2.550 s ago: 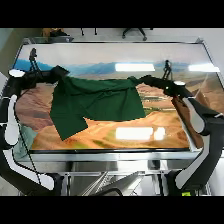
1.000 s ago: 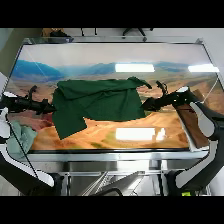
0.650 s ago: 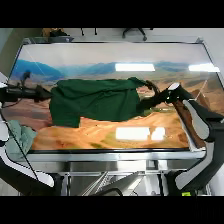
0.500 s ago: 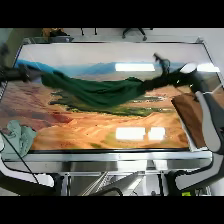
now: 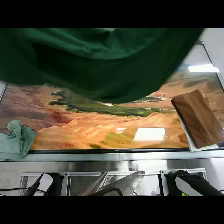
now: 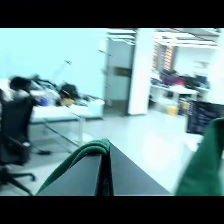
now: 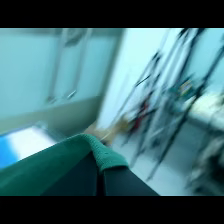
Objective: Fold the shirts.
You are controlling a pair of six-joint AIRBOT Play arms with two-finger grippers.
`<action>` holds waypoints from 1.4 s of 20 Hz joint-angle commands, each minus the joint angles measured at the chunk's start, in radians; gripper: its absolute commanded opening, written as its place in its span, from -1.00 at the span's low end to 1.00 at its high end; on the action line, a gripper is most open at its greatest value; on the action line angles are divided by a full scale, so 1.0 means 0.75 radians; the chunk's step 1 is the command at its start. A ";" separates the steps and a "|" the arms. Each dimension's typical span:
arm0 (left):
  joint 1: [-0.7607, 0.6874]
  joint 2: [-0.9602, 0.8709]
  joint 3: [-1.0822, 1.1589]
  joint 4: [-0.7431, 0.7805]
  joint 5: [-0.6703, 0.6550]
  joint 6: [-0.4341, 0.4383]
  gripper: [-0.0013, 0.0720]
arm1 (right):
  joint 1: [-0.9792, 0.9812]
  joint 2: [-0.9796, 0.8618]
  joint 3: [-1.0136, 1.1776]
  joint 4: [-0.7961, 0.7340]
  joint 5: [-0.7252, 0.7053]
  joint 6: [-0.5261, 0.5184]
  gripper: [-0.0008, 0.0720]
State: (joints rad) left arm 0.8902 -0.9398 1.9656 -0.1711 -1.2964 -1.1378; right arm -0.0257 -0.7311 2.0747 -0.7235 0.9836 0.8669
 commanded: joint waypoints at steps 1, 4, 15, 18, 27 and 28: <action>0.228 0.208 -0.111 -0.047 0.050 -0.028 -0.92 | 0.001 0.120 0.025 -0.211 -0.088 0.036 -0.92; 0.171 0.154 -0.045 0.164 -0.070 0.004 -0.92 | 0.001 0.038 -0.070 -0.263 0.023 0.106 -0.92; -1.030 -0.647 -0.448 1.397 0.241 0.006 -0.92 | -0.002 -0.798 -0.660 -0.262 -0.127 0.206 -0.92; -1.014 -1.072 -0.315 1.391 0.208 0.008 -0.92 | -0.009 -1.040 -0.652 -0.256 -0.262 0.205 -0.92; -0.921 -1.533 0.124 1.379 0.349 -0.100 -0.92 | -0.208 -1.342 -0.250 0.121 -0.226 0.141 -0.92; -0.911 -1.522 0.092 1.379 0.367 -0.100 -0.92 | -0.223 -1.342 -0.250 0.124 -0.199 0.141 -0.92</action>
State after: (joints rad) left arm 0.1864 -2.0613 2.0502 0.8562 -1.0901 -1.1973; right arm -0.1551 -1.7084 1.8435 -0.6903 0.7982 0.9833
